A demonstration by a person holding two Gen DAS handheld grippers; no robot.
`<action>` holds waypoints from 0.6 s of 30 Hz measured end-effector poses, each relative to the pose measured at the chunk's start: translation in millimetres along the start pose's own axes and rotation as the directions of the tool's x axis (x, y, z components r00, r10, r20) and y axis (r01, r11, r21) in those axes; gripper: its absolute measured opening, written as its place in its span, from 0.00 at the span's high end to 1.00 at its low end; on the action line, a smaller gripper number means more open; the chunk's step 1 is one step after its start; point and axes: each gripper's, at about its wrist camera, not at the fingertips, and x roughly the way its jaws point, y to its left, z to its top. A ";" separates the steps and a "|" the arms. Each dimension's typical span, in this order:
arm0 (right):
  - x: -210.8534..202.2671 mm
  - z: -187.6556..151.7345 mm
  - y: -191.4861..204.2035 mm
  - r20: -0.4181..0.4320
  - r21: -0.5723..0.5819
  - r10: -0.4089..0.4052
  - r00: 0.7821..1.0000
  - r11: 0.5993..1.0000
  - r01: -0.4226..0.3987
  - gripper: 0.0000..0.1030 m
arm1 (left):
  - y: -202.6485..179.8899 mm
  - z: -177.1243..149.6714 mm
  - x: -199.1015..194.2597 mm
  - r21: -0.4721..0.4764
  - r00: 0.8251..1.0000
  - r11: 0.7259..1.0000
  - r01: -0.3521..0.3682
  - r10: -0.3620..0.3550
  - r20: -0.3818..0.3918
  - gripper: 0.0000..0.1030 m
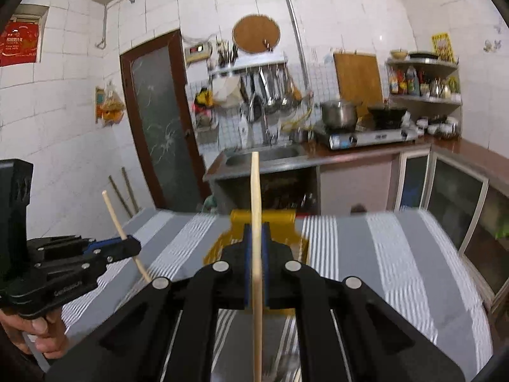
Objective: Organize utensils
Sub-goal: 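Lift the chopsticks with both tools and carry them over the yellow basket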
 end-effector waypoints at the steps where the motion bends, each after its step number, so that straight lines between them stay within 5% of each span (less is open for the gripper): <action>1: 2.3 9.2 -1.0 0.022 -0.001 -0.002 1.000 1.000 0.002 0.95 | 0.3 8.7 0.9 0.003 1.000 1.000 0.006 -0.006 0.003 0.96; 18: 83.7 82.1 -15.7 0.146 -0.021 -0.025 0.989 0.999 0.028 0.95 | 3.0 100.9 48.5 0.021 0.997 1.000 0.005 -0.007 0.070 0.96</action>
